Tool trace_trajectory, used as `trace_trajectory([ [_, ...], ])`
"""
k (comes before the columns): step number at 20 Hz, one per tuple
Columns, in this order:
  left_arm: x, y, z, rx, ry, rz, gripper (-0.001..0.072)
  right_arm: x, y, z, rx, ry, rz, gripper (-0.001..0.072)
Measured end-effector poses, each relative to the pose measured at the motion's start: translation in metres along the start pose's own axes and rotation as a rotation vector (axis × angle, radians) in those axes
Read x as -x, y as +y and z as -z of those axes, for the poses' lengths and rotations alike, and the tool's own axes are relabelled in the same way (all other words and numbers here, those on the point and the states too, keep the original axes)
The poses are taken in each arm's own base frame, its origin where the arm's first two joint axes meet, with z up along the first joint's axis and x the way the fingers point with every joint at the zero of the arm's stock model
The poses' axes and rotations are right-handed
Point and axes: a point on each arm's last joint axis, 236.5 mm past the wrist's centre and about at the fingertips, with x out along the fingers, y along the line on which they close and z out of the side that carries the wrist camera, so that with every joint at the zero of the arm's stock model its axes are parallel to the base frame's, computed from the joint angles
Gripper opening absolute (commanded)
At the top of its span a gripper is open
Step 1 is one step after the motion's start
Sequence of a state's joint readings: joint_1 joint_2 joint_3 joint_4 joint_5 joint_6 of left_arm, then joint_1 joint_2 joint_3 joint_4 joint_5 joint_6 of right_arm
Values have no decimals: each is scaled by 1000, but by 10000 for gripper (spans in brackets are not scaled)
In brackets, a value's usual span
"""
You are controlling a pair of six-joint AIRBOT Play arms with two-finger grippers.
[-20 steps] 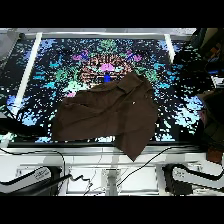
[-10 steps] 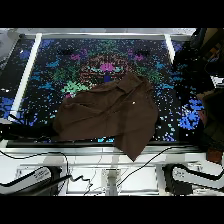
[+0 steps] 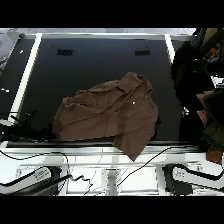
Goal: Fold the clothes and pants, and hang the long-sleeved shirts on hangers.
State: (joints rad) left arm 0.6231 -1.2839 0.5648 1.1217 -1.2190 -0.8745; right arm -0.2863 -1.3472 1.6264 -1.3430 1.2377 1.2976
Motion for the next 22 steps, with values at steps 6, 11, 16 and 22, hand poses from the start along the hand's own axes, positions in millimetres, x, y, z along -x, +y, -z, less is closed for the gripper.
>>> trace_trajectory([
  [6,12,-2,-47,-7,-186,-1,14,-3,-10,7,34,25,39,27],
  [11,59,-30,-92,-116,-372,26,13,-29,-14,73,67,235,16,26],
  [16,114,-45,-115,-228,-552,-78,16,-66,30,169,-57,440,-254,181],
  [22,130,-59,-119,-290,-600,-114,16,-85,85,263,-290,614,-450,460],
])
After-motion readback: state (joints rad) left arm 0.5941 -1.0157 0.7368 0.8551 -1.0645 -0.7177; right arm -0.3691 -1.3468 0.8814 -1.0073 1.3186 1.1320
